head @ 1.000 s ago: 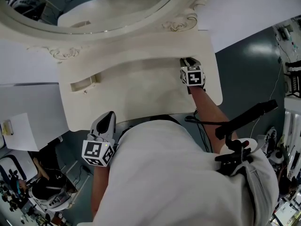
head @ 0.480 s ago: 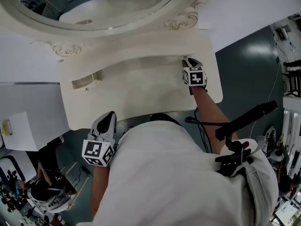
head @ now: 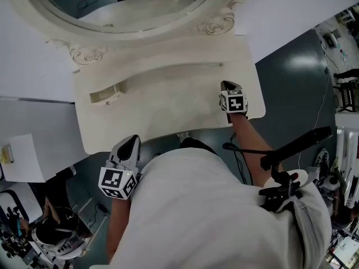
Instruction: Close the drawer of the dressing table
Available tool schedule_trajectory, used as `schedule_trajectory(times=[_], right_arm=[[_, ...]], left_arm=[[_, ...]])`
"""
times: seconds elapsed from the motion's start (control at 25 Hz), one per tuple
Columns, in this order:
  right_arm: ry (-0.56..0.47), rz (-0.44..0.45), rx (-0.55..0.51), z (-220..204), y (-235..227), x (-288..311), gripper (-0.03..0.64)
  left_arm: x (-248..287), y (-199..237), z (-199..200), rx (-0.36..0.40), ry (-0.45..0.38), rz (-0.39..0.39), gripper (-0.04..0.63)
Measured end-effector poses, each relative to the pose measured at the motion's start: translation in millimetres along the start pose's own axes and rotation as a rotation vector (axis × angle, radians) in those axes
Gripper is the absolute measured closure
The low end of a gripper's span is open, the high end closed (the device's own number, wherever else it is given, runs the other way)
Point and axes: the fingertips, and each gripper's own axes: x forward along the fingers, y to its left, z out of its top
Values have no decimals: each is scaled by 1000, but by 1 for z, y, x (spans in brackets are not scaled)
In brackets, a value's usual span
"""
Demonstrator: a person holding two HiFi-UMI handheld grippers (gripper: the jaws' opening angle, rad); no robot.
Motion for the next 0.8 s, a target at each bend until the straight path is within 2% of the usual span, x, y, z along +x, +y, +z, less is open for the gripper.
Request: schedule_trajectory(times=[0.2, 0.8], right_arm=[[2, 16, -17, -16, 35, -32, 617], [-23, 135, -50, -64, 168, -130, 617]], left_arm=[[-27, 2, -14, 9, -4, -25, 594], [-107, 4, -72, 31, 10, -110, 594]])
